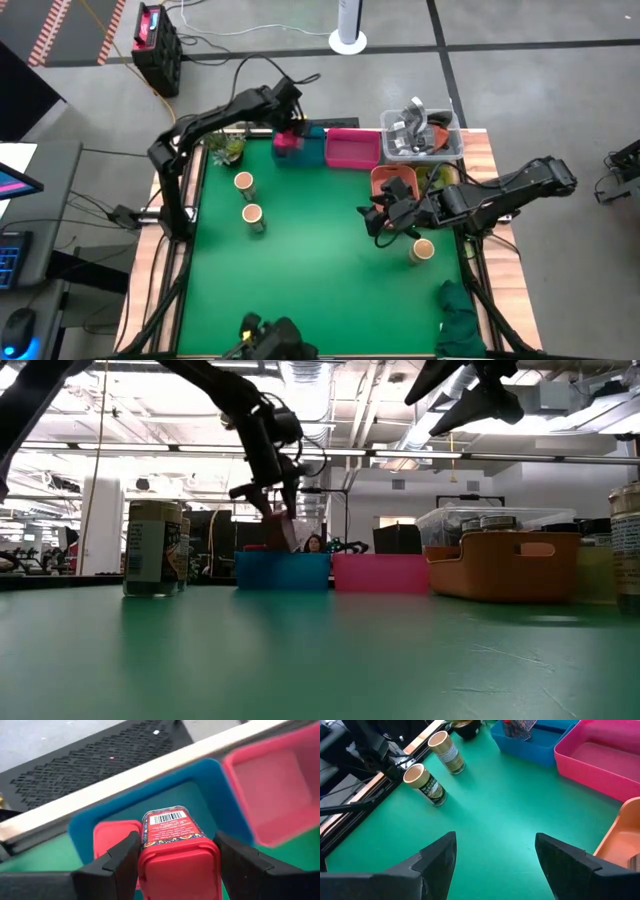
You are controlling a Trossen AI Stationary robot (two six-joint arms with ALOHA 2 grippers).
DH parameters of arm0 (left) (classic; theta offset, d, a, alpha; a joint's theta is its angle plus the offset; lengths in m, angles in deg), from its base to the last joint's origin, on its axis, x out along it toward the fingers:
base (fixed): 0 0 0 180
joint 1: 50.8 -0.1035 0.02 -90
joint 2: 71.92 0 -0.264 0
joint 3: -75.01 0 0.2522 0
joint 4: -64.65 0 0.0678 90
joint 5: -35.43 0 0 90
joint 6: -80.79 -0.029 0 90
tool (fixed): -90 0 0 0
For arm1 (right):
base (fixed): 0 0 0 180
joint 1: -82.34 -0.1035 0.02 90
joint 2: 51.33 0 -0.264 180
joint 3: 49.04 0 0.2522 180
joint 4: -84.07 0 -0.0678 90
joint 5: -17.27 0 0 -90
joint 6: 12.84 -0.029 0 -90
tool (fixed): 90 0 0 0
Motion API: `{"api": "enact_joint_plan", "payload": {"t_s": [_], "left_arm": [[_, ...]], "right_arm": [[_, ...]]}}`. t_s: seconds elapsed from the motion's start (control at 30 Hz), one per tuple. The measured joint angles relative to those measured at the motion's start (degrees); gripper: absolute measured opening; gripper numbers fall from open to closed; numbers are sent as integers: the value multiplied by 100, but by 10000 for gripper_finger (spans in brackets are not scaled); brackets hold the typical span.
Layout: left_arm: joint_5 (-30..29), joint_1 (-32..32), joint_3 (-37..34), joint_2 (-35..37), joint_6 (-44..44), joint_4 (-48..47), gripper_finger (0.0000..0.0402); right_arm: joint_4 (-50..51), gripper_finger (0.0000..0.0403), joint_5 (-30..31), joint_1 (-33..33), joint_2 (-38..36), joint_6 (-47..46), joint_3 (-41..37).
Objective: Sort spices by type
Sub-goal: Put the red seasoning can into the blue bin
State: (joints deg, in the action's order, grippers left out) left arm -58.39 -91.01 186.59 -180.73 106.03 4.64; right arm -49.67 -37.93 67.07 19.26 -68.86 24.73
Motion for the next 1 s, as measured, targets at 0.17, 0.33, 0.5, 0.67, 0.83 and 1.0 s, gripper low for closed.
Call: {"api": "enact_joint_plan", "payload": {"t_s": [0.17,0.33,0.5,0.67,0.83,1.0], "left_arm": [[-86,-95,17,-111,-68,-33,218],[-400,-50,17,-108,-176,-32,218],[-466,100,17,-108,-161,-60,218],[-653,352,17,-107,6,175,218],[-913,481,17,-204,269,290,218],[-673,442,6,-587,612,137,218]], "right_arm": [[1,296,109,0,0,-130,0],[1,296,150,0,2,-211,0],[-1,296,160,0,1,-218,0],[-14,296,162,0,2,-218,0],[-55,296,164,0,0,-216,0],[-170,296,171,-3,1,-211,0]]}}
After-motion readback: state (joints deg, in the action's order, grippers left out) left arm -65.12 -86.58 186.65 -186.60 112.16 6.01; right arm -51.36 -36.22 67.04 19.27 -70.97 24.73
